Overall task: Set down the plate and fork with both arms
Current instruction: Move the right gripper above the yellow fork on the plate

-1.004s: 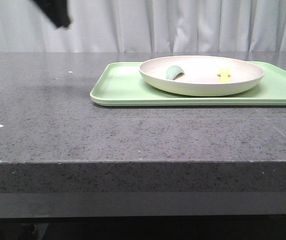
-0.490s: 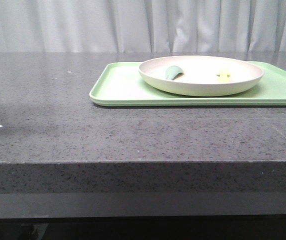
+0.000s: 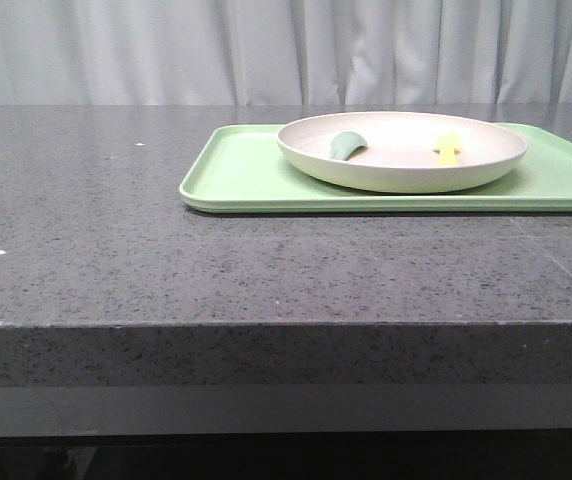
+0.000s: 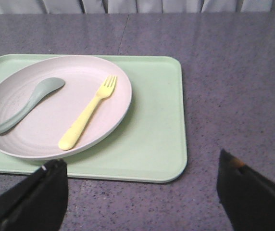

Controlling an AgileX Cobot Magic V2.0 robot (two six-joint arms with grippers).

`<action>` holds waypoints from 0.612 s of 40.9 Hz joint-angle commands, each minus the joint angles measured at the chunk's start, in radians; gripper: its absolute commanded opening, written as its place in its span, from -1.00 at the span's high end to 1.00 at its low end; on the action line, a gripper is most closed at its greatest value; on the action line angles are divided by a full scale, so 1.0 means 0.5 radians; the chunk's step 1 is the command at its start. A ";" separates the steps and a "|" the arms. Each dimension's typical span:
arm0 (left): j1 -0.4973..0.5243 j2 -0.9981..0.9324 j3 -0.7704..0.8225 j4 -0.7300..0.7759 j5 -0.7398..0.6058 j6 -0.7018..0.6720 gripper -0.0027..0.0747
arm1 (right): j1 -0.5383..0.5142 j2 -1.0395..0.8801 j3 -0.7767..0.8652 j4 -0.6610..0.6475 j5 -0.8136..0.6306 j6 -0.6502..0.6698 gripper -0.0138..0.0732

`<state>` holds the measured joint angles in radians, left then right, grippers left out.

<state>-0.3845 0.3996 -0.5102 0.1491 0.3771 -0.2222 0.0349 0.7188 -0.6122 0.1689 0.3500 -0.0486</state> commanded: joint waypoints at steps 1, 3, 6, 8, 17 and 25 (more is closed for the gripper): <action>0.003 -0.160 0.021 0.006 -0.155 -0.023 0.98 | 0.005 0.176 -0.221 0.134 0.026 -0.018 -0.80; 0.003 -0.217 0.043 0.006 -0.151 -0.023 0.98 | 0.025 0.323 -0.349 0.186 0.161 -0.018 -0.80; 0.003 -0.265 0.075 0.006 -0.159 -0.023 0.98 | 0.081 0.522 -0.517 0.213 0.291 -0.018 -0.80; 0.003 -0.274 0.081 0.006 -0.159 -0.023 0.98 | 0.139 0.661 -0.637 0.215 0.354 -0.018 -0.80; 0.003 -0.274 0.081 0.006 -0.152 -0.023 0.98 | 0.373 1.305 -1.211 0.215 0.564 0.086 -0.66; 0.003 -0.274 0.081 0.006 -0.152 -0.023 0.98 | 0.376 1.772 -1.649 0.213 0.804 0.197 -0.51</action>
<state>-0.3845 0.2533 -0.4428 0.1491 0.3789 -0.2222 0.2230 1.5749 -1.3419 0.2697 0.7437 0.0341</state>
